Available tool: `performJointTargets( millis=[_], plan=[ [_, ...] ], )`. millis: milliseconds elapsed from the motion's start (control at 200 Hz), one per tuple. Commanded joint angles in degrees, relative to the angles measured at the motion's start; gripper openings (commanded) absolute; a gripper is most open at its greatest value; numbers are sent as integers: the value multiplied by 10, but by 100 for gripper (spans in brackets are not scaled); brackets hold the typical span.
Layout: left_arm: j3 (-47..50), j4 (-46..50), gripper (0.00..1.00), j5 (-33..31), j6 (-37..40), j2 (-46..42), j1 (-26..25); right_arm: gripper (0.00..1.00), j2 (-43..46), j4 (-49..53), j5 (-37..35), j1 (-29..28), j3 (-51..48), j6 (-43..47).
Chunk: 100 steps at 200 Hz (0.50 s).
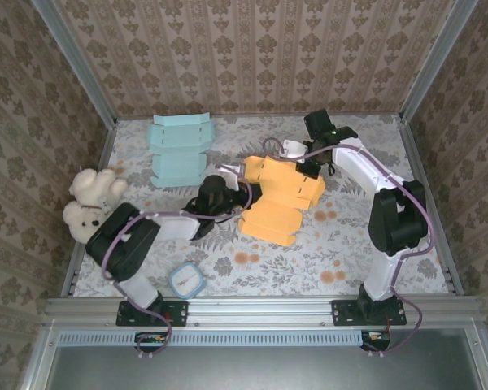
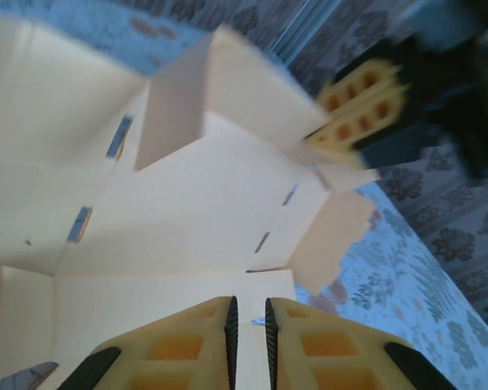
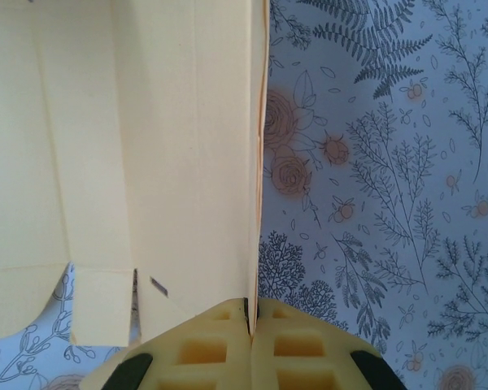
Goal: Fold the paper box
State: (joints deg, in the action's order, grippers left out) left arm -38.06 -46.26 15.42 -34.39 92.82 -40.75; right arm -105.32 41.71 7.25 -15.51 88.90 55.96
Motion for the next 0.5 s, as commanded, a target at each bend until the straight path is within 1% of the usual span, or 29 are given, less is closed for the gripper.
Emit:
performJointTargets(
  millis=[0,90,130,160,230,340,410,495],
  plan=[
    [41,2,21,-24,76,-71,2,0,49,-68,-8,1,-40,28],
    [62,51,22,-85,116,-120,5,0,71,-106,-9,-6,-75,52],
    [71,62,22,-108,131,-132,10,0,80,-142,-22,-14,-92,69],
    [78,61,22,-114,137,-136,18,0,86,-157,-34,-23,-106,87],
    [99,42,23,-96,137,-140,46,0,96,-195,-64,-42,-135,124],
    [129,3,23,-64,133,-130,90,0,106,-245,-93,-68,-162,147],
    [136,-13,23,-56,141,-119,106,0,111,-275,-111,-82,-180,165],
    [145,-42,24,-39,163,-100,113,0,111,-306,-138,-96,-201,196]
  ],
)
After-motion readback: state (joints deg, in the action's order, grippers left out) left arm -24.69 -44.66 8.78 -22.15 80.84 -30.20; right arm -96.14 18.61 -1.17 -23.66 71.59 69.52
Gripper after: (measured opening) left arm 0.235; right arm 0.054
